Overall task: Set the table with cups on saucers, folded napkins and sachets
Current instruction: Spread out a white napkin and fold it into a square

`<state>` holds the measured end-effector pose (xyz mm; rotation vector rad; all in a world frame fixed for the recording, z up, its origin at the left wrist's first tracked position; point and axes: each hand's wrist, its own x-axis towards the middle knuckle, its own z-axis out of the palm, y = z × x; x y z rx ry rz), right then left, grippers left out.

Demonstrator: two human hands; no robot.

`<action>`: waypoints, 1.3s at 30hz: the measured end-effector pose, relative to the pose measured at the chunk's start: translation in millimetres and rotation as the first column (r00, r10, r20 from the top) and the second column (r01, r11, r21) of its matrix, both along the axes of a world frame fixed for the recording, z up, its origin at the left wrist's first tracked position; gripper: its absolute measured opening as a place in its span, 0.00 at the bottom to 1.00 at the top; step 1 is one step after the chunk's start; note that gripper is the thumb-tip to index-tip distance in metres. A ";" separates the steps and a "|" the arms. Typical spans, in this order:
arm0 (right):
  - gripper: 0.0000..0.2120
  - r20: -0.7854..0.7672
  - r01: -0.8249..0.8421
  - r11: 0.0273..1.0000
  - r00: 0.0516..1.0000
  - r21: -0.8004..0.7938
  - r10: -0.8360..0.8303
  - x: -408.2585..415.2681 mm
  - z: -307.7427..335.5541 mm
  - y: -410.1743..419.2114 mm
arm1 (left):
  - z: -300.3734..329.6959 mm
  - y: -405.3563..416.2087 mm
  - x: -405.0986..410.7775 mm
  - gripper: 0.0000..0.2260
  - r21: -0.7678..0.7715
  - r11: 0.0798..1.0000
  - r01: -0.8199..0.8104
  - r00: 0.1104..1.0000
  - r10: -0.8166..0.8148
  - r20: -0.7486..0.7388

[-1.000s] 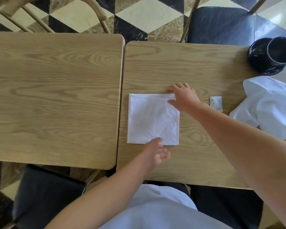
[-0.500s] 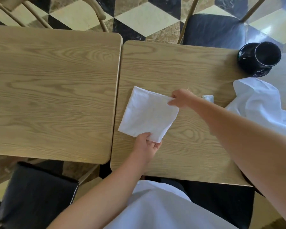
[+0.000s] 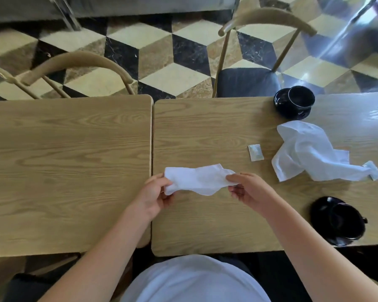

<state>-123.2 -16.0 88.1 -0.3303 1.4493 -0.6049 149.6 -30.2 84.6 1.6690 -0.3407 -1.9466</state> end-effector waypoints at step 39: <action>0.10 -0.058 0.043 0.974 0.998 0.224 -0.031 9.8 -84.9 -1.4 | -82.0 16.0 10.8 0.02 0.260 0.963 0.074 0.976 -0.124 0.181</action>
